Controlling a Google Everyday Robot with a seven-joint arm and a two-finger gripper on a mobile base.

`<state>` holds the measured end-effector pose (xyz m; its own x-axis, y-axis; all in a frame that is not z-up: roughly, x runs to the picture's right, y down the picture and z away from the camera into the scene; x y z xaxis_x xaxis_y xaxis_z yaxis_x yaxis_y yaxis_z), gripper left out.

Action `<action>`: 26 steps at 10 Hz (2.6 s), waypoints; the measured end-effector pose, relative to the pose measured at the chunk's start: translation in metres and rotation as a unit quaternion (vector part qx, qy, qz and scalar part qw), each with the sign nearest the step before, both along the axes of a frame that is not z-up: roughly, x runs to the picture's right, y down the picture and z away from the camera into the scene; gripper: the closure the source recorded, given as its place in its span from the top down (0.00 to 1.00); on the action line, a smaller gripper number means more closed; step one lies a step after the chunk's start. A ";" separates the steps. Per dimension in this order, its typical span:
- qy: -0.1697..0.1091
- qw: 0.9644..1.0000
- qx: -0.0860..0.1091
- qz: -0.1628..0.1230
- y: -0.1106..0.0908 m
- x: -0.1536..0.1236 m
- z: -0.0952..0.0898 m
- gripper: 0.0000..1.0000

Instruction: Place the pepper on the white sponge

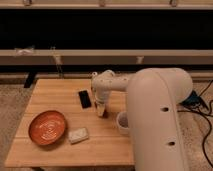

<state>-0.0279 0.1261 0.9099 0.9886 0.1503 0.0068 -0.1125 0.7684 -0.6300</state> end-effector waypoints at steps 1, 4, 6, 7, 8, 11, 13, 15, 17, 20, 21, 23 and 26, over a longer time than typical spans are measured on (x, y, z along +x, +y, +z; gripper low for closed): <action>0.000 1.000 -0.003 -0.002 0.002 0.001 0.000 0.35; -0.022 1.000 0.001 -0.003 -0.006 0.001 -0.022 0.06; -0.059 0.998 0.001 -0.019 -0.015 -0.011 -0.053 0.00; -0.091 0.995 0.000 -0.040 -0.016 -0.023 -0.075 0.00; -0.120 0.991 0.002 -0.060 -0.015 -0.038 -0.090 0.00; -0.191 0.975 -0.005 -0.114 0.000 -0.078 -0.132 0.00; -0.216 0.967 -0.014 -0.138 0.016 -0.094 -0.147 0.00; -0.235 0.959 -0.028 -0.158 0.038 -0.103 -0.156 0.00; -0.242 0.955 -0.034 -0.170 0.047 -0.104 -0.157 0.00; -0.250 0.947 -0.028 -0.200 0.069 -0.115 -0.166 0.00; -0.251 0.946 -0.026 -0.205 0.075 -0.117 -0.167 0.00; -0.251 0.944 -0.022 -0.213 0.079 -0.116 -0.161 0.00; -0.247 0.941 -0.008 -0.231 0.081 -0.117 -0.144 0.00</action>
